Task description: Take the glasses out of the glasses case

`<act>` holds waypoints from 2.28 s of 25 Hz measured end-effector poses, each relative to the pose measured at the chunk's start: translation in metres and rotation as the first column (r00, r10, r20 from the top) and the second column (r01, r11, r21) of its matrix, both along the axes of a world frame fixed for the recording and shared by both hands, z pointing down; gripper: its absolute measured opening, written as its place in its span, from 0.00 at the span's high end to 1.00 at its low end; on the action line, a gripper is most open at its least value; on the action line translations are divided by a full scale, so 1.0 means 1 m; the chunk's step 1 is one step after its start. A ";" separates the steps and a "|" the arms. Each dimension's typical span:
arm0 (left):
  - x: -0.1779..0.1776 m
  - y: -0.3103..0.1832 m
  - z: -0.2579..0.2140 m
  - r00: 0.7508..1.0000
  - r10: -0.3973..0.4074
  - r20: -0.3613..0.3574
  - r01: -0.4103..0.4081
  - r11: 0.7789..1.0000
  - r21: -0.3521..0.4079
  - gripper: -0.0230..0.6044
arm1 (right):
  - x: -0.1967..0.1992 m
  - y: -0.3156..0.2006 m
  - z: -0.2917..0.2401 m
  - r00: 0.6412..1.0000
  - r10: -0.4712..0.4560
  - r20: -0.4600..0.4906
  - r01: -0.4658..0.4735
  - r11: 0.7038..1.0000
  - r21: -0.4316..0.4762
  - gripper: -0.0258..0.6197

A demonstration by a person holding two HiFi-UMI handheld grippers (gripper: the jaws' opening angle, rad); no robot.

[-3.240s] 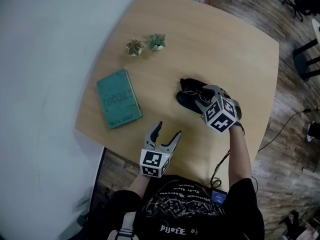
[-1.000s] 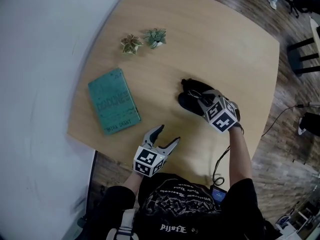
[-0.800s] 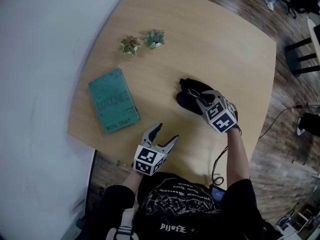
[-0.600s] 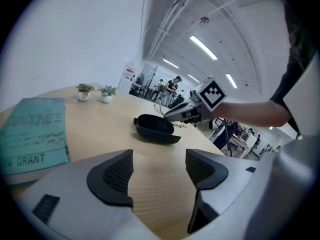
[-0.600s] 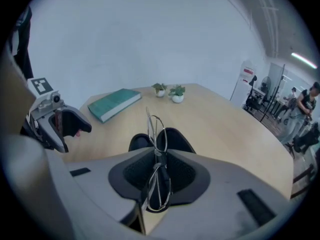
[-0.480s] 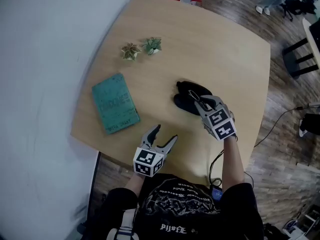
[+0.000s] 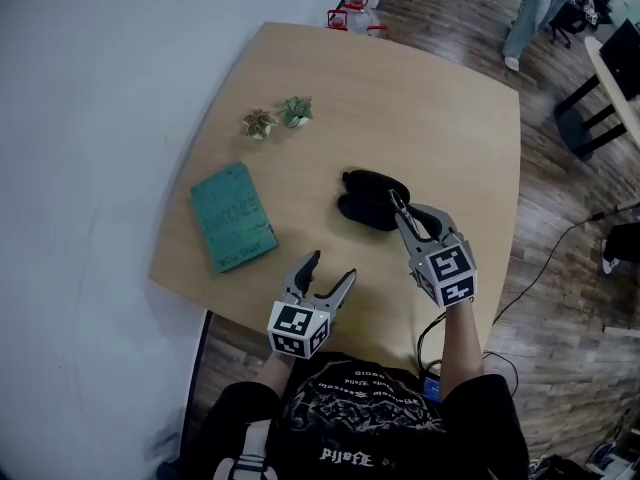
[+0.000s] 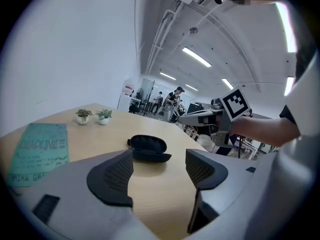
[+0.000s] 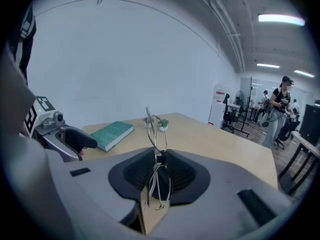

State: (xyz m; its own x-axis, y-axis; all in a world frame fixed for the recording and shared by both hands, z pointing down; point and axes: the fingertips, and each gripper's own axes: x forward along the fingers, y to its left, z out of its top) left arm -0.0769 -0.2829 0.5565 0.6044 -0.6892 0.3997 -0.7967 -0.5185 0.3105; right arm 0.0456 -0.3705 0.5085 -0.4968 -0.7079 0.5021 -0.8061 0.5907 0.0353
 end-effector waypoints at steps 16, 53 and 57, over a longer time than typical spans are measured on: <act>0.037 0.054 -0.054 0.999 0.009 -0.042 -0.003 0.990 0.139 0.43 | 0.059 0.113 -0.060 0.967 0.181 0.177 -0.211 0.964 0.164 0.83; 0.087 0.160 -0.060 0.999 -0.033 -0.006 0.033 0.978 0.208 0.64 | 0.098 0.267 -0.034 0.918 0.223 0.328 -0.311 0.918 0.245 0.83; 0.085 0.160 -0.057 0.999 -0.048 0.016 0.044 0.977 0.207 0.87 | 0.095 0.265 -0.035 0.922 0.212 0.325 -0.299 0.921 0.249 0.83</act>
State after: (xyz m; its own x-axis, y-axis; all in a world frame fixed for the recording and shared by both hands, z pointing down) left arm 0.0081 -0.1230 0.4992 0.5632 -0.7851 0.2579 -0.8263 -0.5322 0.1842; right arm 0.1410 -0.1052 0.4736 -0.3701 -0.9211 0.1208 -0.9284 0.3622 -0.0829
